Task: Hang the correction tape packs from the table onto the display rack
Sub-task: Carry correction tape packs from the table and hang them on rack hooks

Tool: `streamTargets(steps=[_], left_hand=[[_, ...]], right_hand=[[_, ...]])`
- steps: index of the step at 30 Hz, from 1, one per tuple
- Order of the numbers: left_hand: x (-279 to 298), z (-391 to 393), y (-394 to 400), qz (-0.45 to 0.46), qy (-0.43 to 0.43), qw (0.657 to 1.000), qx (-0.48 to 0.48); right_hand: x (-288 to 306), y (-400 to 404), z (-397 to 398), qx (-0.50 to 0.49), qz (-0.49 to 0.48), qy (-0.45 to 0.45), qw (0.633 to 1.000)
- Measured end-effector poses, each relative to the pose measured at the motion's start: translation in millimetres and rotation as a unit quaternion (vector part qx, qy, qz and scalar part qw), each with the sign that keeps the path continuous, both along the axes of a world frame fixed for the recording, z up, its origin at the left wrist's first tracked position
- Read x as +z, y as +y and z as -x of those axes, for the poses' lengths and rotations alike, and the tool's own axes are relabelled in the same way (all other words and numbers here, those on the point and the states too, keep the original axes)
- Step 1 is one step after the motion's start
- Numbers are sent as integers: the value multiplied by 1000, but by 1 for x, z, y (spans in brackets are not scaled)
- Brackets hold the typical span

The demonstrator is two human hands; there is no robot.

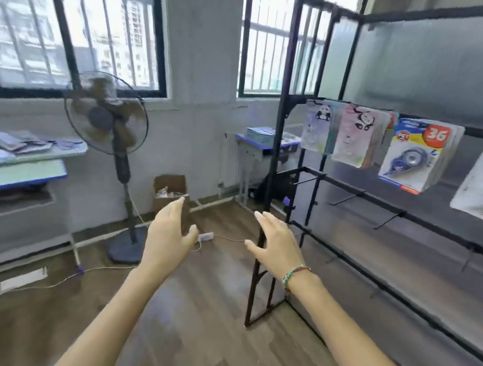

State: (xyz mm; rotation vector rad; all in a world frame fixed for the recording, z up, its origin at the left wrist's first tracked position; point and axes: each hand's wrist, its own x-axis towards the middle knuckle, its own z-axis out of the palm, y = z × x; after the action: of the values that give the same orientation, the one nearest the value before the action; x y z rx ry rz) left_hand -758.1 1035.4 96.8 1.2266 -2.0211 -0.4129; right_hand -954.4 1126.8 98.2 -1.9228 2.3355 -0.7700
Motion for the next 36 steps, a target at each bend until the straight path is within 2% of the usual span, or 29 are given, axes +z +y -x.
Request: streamTargets(steps=[8, 13, 21, 29, 36], left_hand=[[-14, -166, -77, -6, -37, 990, 135], [-26, -233, -116, -24, -30, 979, 199], [-44, -293, -212, -41, -34, 959, 277], [-29, -331, -334, -38, -56, 940, 334], [-42, -379, -412, -83, -63, 917, 386]], right_hand=[[-7, -139, -134, 105, -9, 26, 994], [-12, -208, -195, 169, -3, 12, 985], [-22, -341, -255, 237, 13, -4, 971], [-11, -500, -293, 296, 9, -25, 955], [-18, -604, -345, 336, -10, -20, 941]])
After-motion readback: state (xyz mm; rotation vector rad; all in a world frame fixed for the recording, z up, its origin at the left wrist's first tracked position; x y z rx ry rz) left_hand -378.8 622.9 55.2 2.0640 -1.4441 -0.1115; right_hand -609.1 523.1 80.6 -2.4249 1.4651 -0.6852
